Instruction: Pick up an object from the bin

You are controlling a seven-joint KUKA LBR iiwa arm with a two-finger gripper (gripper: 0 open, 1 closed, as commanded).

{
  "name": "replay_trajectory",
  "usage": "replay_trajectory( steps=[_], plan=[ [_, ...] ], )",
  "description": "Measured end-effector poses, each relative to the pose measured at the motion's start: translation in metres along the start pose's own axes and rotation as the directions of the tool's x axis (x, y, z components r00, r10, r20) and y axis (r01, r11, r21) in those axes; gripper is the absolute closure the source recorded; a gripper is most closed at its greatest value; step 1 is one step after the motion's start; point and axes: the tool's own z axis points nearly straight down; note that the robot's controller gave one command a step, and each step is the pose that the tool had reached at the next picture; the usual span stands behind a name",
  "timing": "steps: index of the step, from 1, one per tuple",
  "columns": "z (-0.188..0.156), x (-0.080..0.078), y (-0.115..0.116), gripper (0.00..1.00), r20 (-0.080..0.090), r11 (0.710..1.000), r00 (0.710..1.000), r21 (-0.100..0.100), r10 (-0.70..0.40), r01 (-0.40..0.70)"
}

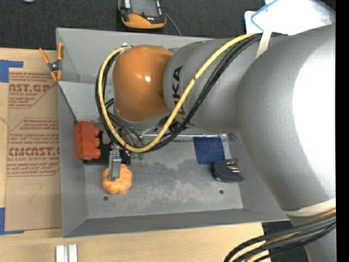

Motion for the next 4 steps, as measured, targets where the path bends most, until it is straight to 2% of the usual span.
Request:
replay_trajectory(
  steps=[1, 2, 3, 4],
  plan=[
    [-0.005, -0.002, -0.002, 0.0, 0.006, 1.0, 1.0, -0.001, 0.003, -0.003],
    [0.087, 0.027, -0.04, 0.0, 0.002, 0.995, 0.995, -0.001, -0.103, 0.103],
    [0.045, 0.02, -0.037, 0.0, 0.02, 0.972, 0.972, -0.002, -0.233, 0.234],
    [0.083, 0.027, -0.038, 0.0, 0.003, 0.993, 0.993, -0.003, -0.119, 0.119]
  ],
)
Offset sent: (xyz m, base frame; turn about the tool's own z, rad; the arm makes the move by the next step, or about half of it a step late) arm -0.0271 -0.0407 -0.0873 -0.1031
